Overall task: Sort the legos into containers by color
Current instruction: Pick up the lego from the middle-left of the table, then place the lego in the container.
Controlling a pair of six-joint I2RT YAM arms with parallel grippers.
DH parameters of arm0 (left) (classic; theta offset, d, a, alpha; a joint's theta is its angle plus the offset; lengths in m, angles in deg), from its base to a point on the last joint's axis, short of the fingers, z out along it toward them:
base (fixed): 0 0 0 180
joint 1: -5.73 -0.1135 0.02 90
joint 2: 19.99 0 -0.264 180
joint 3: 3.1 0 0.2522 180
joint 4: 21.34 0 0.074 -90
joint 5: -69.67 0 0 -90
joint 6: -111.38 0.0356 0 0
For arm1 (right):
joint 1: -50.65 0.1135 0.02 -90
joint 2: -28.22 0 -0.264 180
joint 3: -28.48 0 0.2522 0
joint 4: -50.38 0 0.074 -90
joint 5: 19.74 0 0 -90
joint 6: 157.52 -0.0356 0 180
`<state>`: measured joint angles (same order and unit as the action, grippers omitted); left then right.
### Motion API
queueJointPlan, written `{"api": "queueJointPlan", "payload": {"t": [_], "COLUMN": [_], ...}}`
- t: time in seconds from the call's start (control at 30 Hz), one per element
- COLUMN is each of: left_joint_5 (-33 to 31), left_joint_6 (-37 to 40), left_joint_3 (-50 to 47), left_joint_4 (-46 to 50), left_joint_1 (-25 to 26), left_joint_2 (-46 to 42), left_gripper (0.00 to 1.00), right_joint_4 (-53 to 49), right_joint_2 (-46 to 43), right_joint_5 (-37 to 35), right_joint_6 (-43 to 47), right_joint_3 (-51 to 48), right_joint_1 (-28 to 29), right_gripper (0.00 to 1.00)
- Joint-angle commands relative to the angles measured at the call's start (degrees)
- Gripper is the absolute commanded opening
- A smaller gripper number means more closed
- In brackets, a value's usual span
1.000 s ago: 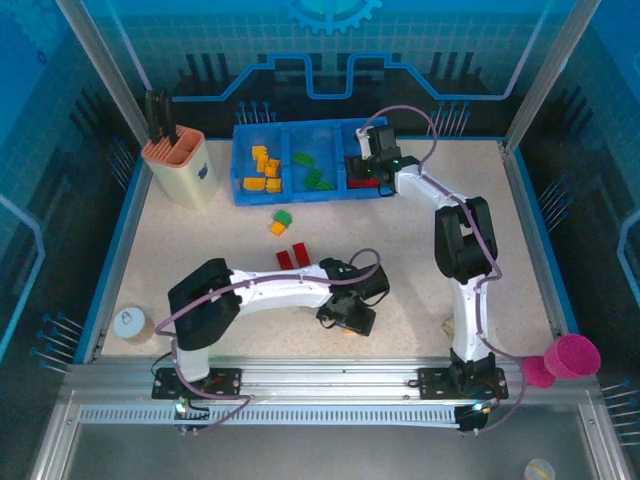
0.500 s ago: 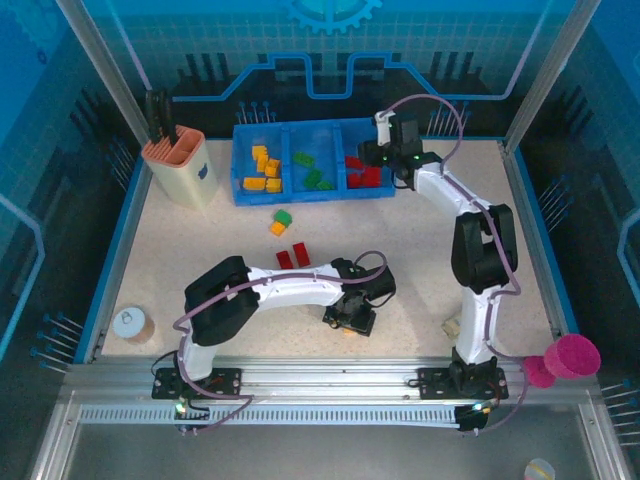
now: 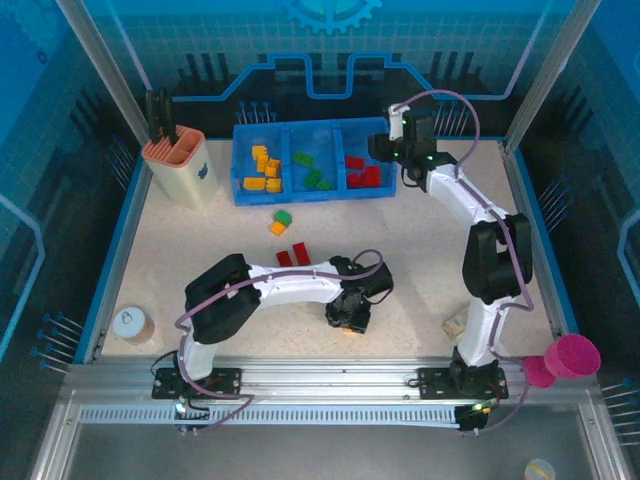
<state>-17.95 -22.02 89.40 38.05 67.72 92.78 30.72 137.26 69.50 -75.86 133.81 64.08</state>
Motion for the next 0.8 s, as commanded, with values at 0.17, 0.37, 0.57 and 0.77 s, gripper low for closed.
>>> {"api": "queueJointPlan", "payload": {"t": [0.17, 0.37, 0.57, 0.77], "left_joint_5": [-8.3, -12.4, -14.6, -14.3], "left_joint_6": [8.1, 20.9, 30.9, 35.8], "left_joint_3": [6.2, 18.7, 28.1, 38.2], "left_joint_4": [10.2, 16.3, 11.9, 5.0], "left_joint_1": [-7.1, -17.8, -28.3, -35.5], "left_joint_2": [-10.3, -13.2, -10.1, -1.2], "left_gripper": [0.35, 0.36, 0.36, 0.36], "right_joint_4": [1.4, 0.8, -2.9, -7.9], "right_joint_2": [-12.1, -18.4, -24.0, -23.7], "right_joint_5": [1.2, 3.1, 3.4, 1.7], "right_joint_6": [-4.8, -7.8, -9.4, -10.0], "right_joint_3": [-16.7, -28.0, -35.5, -36.1], "right_joint_1": [-1.1, -0.5, 6.6, 19.7], "right_gripper": [0.56, 0.56, 0.56, 0.56]}}
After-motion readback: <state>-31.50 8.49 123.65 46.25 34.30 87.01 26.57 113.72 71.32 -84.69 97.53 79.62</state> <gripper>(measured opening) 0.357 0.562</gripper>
